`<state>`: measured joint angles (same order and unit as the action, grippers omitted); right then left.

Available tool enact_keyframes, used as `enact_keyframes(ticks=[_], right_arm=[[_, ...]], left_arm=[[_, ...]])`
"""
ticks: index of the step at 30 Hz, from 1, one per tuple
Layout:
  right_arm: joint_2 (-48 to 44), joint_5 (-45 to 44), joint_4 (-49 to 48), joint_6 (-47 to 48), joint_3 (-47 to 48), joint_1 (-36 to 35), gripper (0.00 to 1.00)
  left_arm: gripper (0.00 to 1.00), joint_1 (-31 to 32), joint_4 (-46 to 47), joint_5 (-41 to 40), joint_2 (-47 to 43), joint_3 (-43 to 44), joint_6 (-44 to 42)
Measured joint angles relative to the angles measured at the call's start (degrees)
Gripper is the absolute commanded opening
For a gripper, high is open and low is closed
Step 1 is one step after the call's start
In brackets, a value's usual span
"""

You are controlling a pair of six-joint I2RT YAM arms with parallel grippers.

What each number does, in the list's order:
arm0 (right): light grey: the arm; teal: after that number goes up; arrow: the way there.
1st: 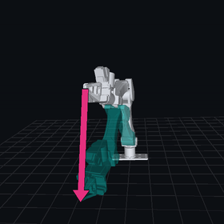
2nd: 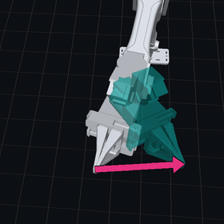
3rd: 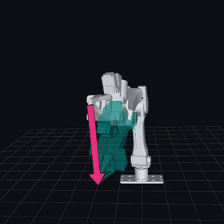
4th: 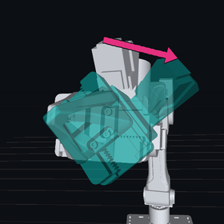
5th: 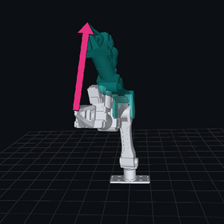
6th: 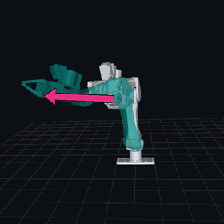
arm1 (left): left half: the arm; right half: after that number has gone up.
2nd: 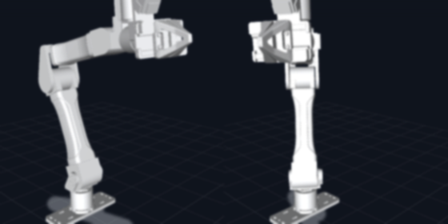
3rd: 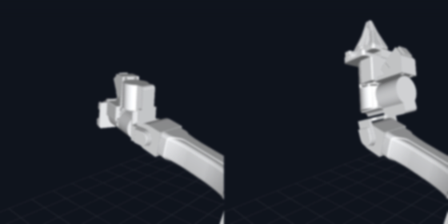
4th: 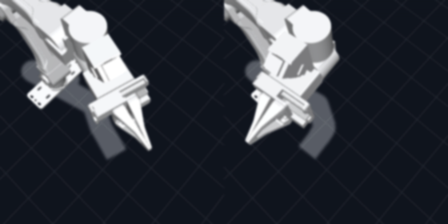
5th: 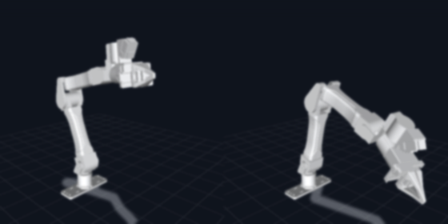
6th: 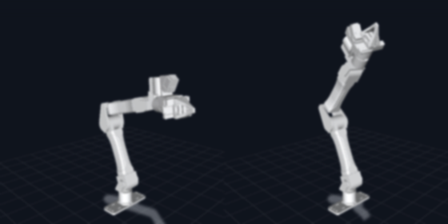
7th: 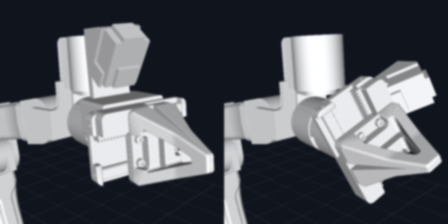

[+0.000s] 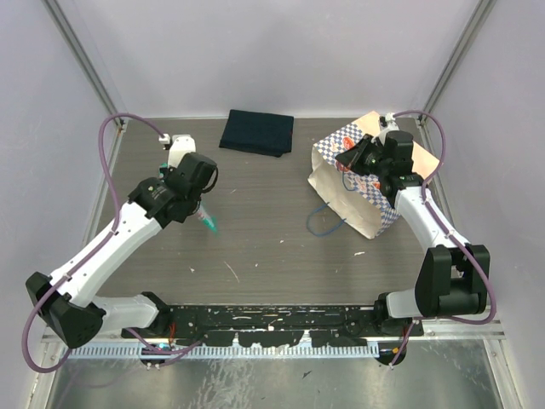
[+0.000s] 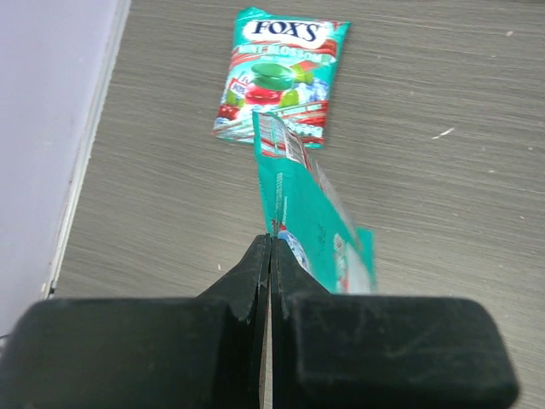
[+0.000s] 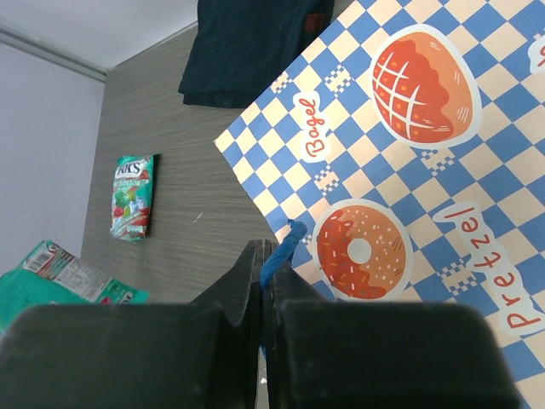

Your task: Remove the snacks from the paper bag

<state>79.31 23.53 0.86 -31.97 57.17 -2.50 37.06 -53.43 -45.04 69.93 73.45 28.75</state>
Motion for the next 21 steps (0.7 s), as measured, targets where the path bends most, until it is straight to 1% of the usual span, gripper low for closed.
enact_keyframes(ticks=[6,9,14,17,19,21], right_arm=[[-0.1,0.3,0.0,0.0,0.0,0.0,0.01],[-0.1,0.4,0.0,0.0,0.0,0.0,0.01],[-0.1,0.6,0.0,0.0,0.0,0.0,0.01],[-0.1,0.6,0.0,0.0,0.0,0.0,0.00],[-0.1,0.7,0.0,0.0,0.0,0.0,0.01],[-0.1,0.9,0.0,0.1,0.0,0.0,0.01]], left_arm=[[0.00,0.0,-3.8,-3.5,0.7,0.6,2.7],[0.00,0.0,-4.2,-4.3,0.7,0.7,2.9],[0.00,0.0,-3.9,-4.2,0.6,0.7,1.2],[0.00,0.2,-3.0,-3.4,0.5,0.7,-1.3],[0.00,1.0,-2.1,-3.6,0.6,0.6,-2.9],[0.00,2.6,-2.2,-5.5,1.0,0.7,-3.6]])
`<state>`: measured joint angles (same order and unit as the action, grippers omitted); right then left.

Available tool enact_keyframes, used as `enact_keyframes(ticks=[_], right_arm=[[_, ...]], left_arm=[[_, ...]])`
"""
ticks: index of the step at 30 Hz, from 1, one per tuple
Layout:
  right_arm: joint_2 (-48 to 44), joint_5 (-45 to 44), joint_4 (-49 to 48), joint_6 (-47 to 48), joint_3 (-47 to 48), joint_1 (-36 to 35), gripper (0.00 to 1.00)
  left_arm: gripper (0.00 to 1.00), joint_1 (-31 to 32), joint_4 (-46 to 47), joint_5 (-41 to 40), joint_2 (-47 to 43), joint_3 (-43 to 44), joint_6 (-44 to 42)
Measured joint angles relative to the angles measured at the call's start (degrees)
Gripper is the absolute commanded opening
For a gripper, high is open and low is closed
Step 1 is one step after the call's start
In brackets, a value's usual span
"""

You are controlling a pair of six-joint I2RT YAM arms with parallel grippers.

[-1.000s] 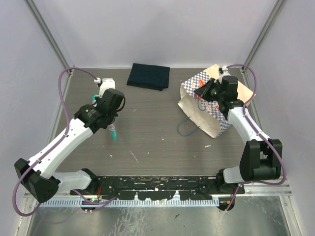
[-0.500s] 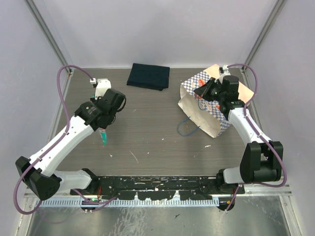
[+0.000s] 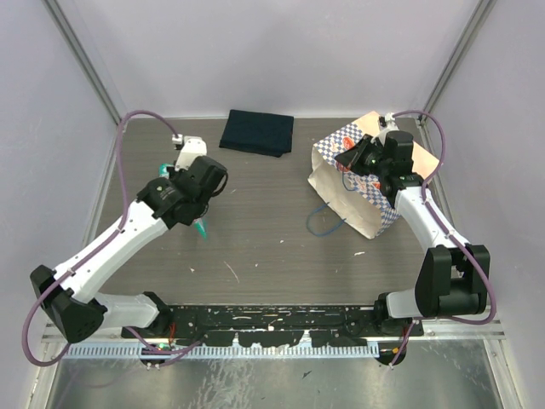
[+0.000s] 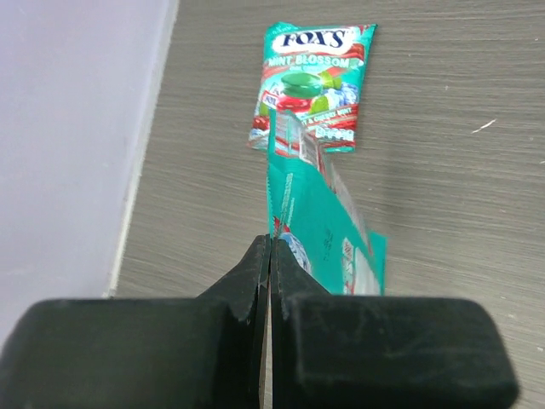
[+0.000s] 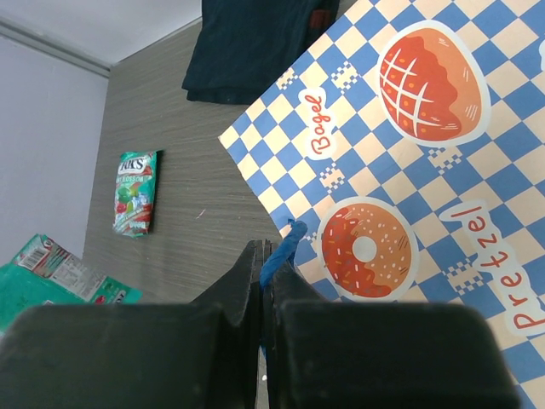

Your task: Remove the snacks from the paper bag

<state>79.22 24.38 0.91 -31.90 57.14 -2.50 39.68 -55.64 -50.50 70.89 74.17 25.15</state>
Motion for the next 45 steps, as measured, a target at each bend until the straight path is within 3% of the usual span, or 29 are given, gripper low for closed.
enact_keyframes(ticks=[5,12,19,23,28,32,34,37,43,45], right_arm=[[0.0,0.2,0.6,0.3,0.0,0.0,0.01],[0.0,0.3,1.0,0.5,0.0,0.0,0.01],[0.0,0.4,1.4,0.9,0.0,0.0,0.01],[0.0,0.3,1.4,1.6,0.1,0.0,0.01],[0.0,0.3,1.5,1.8,0.2,0.0,0.01],[0.0,0.3,1.5,1.9,0.2,0.0,0.01],[0.0,0.3,1.5,1.9,0.2,0.0,0.01],[-0.2,0.2,1.5,1.9,0.2,0.0,0.01],[-0.9,0.2,1.6,1.9,0.2,0.0,0.01],[-1.1,0.1,1.6,1.9,0.2,0.0,0.01]], left_arm=[[0.00,4.4,-3.4,-8.9,6.0,3.7,-0.3],[0.00,5.7,-4.7,-16.7,15.0,5.5,-1.5],[0.00,14.7,-1.1,-16.0,40.5,17.7,-2.5],[0.00,19.2,0.4,-12.1,47.7,21.4,-3.3],[0.04,21.4,8.2,-1.9,45.0,18.5,-5.6],[0.08,21.3,19.8,12.3,35.2,6.6,-8.6],[0.01,21.2,24.4,20.5,31.0,1.7,-10.1],[0.00,22.2,30.1,28.7,29.1,-1.2,-12.5],[0.00,27.3,34.6,30.4,29.0,-2.6,-15.0],[0.15,26.9,35.1,28.7,26.6,-4.4,-15.5]])
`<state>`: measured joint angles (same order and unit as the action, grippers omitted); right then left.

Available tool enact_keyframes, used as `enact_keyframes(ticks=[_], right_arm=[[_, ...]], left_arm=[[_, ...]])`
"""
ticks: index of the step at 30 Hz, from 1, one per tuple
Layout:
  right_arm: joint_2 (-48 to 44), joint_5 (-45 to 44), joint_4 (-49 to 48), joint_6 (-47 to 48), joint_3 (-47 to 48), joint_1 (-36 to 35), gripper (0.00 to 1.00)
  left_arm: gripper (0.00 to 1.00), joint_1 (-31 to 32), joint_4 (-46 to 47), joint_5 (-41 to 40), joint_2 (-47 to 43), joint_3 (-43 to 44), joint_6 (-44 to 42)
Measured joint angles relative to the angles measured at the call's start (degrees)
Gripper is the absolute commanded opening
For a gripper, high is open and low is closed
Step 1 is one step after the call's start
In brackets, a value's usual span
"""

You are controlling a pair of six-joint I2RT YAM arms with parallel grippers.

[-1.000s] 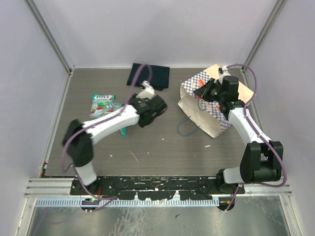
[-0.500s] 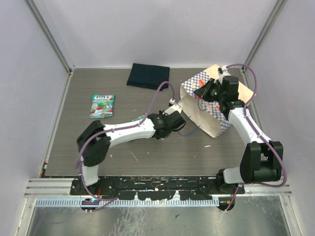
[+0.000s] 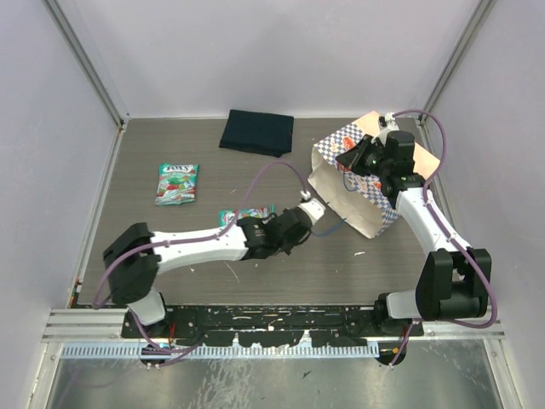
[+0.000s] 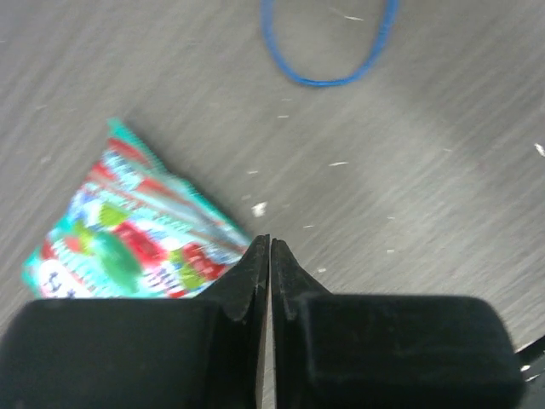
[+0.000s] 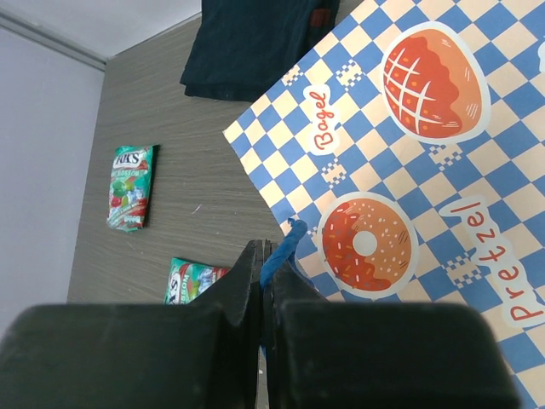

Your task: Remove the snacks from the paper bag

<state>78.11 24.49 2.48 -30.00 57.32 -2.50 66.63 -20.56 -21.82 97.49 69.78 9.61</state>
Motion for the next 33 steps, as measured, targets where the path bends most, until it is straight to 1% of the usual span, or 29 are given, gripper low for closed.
enact_keyframes(ticks=[2,4,6,7,10,11,12,14,17,21,24,26,29,31,33], right_arm=[[-0.1,0.0,0.0,0.1,0.0,0.0,0.01],[-0.3,0.0,0.0,0.1,0.0,0.0,0.01],[-0.4,0.0,0.0,0.1,0.0,0.0,0.01],[-0.5,0.0,0.0,0.1,0.0,0.0,0.01],[-0.5,0.1,-0.1,0.0,0.0,0.0,0.01],[-0.5,0.1,-0.1,-0.1,0.0,0.0,0.01],[-0.5,0.1,-0.1,-0.2,0.0,0.0,0.01],[-0.5,0.2,-0.3,-0.4,0.0,0.0,0.01],[-0.5,0.3,-0.3,-0.5,-0.1,0.0,0.02],[-0.5,0.2,-0.3,-0.3,-0.1,0.0,0.02],[-0.5,0.2,-0.3,-0.1,-0.2,0.0,0.02],[-0.5,0.1,-0.3,0.0,-0.3,0.0,0.02],[-0.5,0.1,-0.2,0.1,-0.5,0.0,0.02],[-0.5,0.1,-0.3,0.2,-0.5,0.0,0.02],[-0.3,0.1,-0.3,0.2,-0.5,0.0,0.02]], left_arm=[[0.42,-2.1,-0.4,-1.0,-4.3,-1.9,0.4],[0.63,-5.8,-0.6,-1.2,-9.1,-3.1,1.8],[0.77,-11.8,-0.1,-1.0,-14.9,-4.8,6.2],[0.82,-15.2,0.3,-0.9,-17.8,-5.9,9.2],[0.86,-22.6,1.2,-1.4,-22.2,-9.2,17.7],[0.87,-23.8,1.5,-1.4,-22.6,-10.4,20.8],[0.91,-24.3,2.0,-1.2,-22.7,-11.6,23.6],[0.94,-24.5,2.6,0.0,-21.1,-14.0,30.5],[1.00,-24.3,3.2,1.5,-15.9,-14.6,38.8],[0.98,-24.2,4.1,3.1,-8.7,-14.6,48.7],[0.98,-24.2,4.7,3.8,-6.3,-14.8,55.1],[0.98,-24.2,5.7,3.8,-6.0,-15.6,58.4],[0.98,-24.2,6.7,3.7,-6.0,-16.5,60.5],[0.98,-24.3,7.1,3.8,-5.9,-16.5,59.7],[0.98,-24.8,8.4,5.2,-5.8,-16.7,55.9]])
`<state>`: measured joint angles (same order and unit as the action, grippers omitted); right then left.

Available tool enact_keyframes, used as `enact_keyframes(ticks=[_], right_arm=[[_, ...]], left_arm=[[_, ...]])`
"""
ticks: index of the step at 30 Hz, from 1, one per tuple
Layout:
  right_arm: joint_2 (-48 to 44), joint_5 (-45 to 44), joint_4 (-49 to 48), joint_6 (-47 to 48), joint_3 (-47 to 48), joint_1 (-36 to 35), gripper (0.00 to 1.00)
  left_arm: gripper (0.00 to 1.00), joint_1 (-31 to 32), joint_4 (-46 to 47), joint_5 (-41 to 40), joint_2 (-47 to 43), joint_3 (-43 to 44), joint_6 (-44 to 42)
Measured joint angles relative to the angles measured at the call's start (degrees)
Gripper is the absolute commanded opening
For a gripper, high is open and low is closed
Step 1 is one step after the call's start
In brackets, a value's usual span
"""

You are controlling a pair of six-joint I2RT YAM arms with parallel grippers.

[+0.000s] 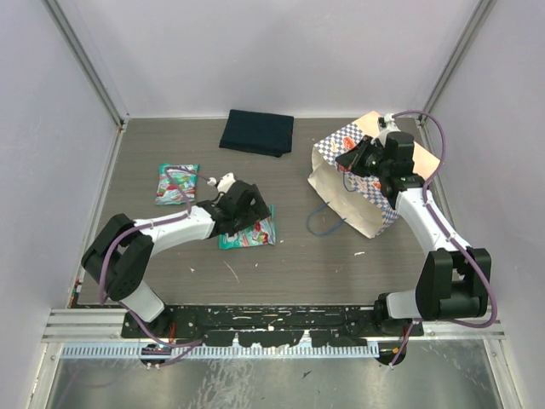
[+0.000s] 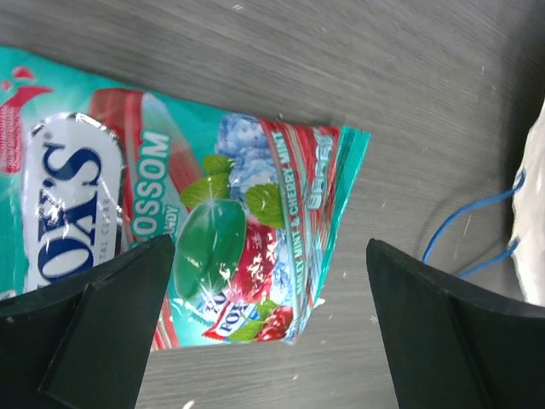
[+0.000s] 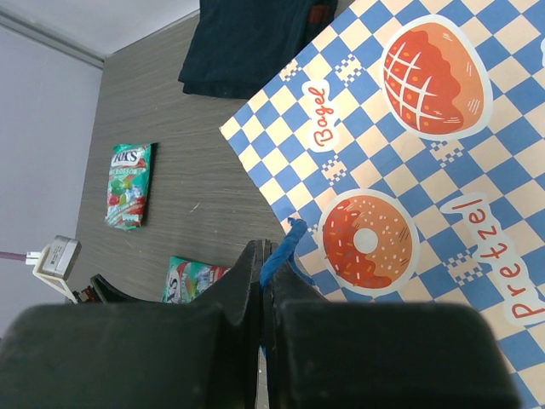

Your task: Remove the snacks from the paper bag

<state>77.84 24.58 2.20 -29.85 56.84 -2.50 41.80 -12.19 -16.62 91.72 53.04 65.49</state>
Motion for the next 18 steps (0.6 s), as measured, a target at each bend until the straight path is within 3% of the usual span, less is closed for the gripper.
enact_keyframes(ticks=[5,9,12,18], right_arm=[[1.2,0.0,0.0,0.0,0.0,0.0,0.02],[1.7,0.2,-0.6,-0.3,0.0,0.0,0.02],[1.7,0.2,-0.7,-0.3,0.0,0.0,0.03],[1.7,0.2,-0.9,-0.3,0.0,0.0,0.03]], left_arm=[[0.98,-4.2,3.1,11.6,1.0,-0.3,-15.3],[0.98,-7.8,-1.5,19.5,5.4,5.8,-25.7],[0.98,-8.2,-5.8,18.1,6.8,9.0,-31.0],[0.98,-8.2,-17.1,6.1,6.1,12.4,-40.2]])
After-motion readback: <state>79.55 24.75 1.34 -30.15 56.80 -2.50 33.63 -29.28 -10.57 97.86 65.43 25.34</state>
